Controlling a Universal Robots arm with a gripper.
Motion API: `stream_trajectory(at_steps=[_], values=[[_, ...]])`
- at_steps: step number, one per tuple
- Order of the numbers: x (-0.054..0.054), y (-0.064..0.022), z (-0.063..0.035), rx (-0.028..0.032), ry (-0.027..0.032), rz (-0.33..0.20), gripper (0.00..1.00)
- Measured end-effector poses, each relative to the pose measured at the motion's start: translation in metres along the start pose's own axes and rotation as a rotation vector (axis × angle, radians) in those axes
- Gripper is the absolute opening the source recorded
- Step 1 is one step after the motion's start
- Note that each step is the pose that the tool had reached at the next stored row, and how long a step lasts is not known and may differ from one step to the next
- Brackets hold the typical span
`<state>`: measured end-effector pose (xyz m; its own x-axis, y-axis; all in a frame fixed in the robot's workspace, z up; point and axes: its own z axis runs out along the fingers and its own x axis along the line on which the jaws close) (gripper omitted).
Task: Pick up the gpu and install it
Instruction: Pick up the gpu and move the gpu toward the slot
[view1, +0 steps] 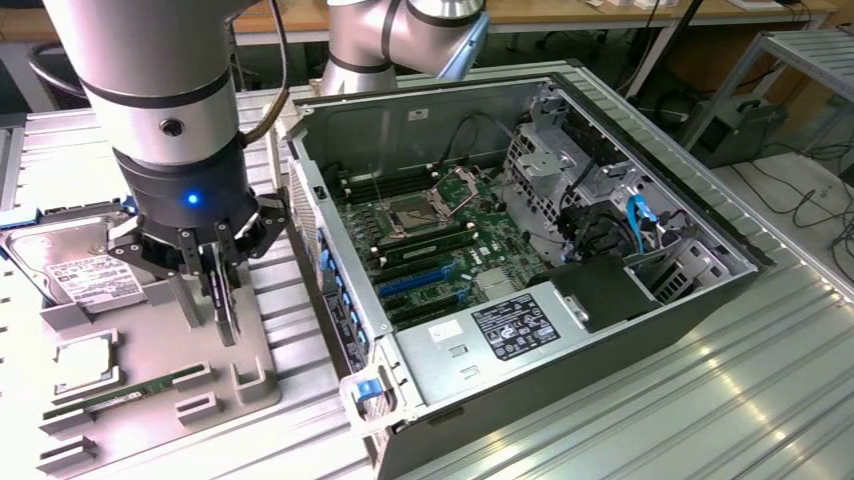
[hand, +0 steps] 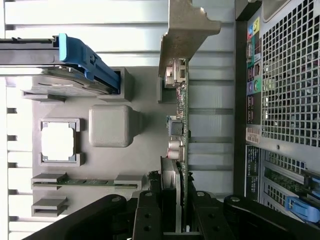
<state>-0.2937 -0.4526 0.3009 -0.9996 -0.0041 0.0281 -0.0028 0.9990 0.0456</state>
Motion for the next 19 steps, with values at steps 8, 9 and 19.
stream_trajectory(at_steps=[8, 9, 19], values=[[0.0, 0.0007, -0.0148, 0.0001, 0.0001, 0.0, 0.28], [0.001, 0.0008, -0.0169, 0.0001, 0.0001, 0.0, 0.28], [0.001, 0.0015, -0.0328, -0.0001, 0.0, 0.0, 0.28]])
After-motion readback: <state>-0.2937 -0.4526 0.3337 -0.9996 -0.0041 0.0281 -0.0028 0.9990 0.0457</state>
